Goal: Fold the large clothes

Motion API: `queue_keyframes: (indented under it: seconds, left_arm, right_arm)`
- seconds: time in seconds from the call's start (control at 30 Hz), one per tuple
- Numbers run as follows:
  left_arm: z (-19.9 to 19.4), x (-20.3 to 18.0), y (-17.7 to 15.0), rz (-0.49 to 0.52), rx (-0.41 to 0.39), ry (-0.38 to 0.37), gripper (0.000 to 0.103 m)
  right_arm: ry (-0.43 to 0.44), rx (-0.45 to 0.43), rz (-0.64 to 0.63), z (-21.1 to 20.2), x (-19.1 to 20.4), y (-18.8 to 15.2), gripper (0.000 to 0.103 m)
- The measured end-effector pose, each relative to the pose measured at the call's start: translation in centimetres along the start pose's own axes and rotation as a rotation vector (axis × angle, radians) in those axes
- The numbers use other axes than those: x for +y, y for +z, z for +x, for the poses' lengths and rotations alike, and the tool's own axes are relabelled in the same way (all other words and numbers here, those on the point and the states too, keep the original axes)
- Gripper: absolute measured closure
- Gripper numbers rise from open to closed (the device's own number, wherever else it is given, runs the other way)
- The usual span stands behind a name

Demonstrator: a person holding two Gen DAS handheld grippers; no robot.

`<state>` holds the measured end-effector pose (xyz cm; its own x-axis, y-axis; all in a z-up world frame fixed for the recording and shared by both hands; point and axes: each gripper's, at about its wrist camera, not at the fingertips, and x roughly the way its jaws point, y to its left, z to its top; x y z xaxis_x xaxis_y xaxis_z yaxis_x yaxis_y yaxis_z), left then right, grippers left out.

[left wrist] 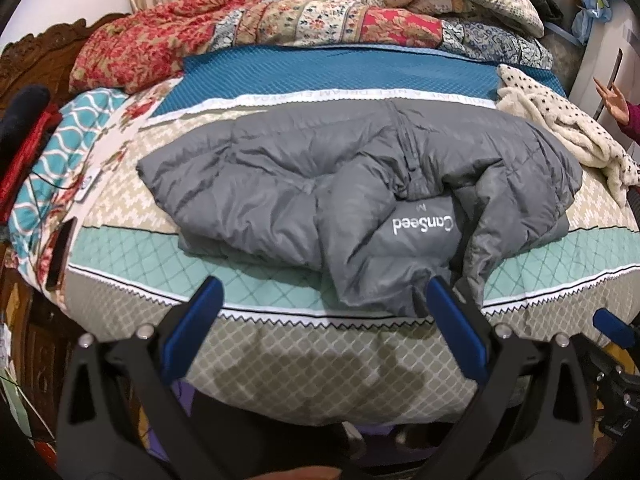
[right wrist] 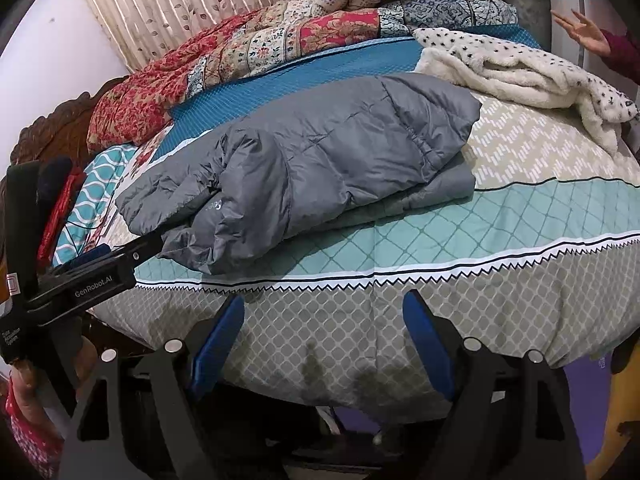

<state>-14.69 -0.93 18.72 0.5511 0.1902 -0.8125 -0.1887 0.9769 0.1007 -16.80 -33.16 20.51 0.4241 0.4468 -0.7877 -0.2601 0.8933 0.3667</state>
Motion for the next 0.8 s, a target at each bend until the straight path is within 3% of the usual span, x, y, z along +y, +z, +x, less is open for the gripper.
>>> queue_keyframes:
  seconds: [0.8]
  left_arm:
    - [0.4,-0.3,0.4,0.023,-0.018,0.067,0.006]
  right_arm:
    - [-0.016,0.021,-0.007,1.2,-0.4,0.4,0.023]
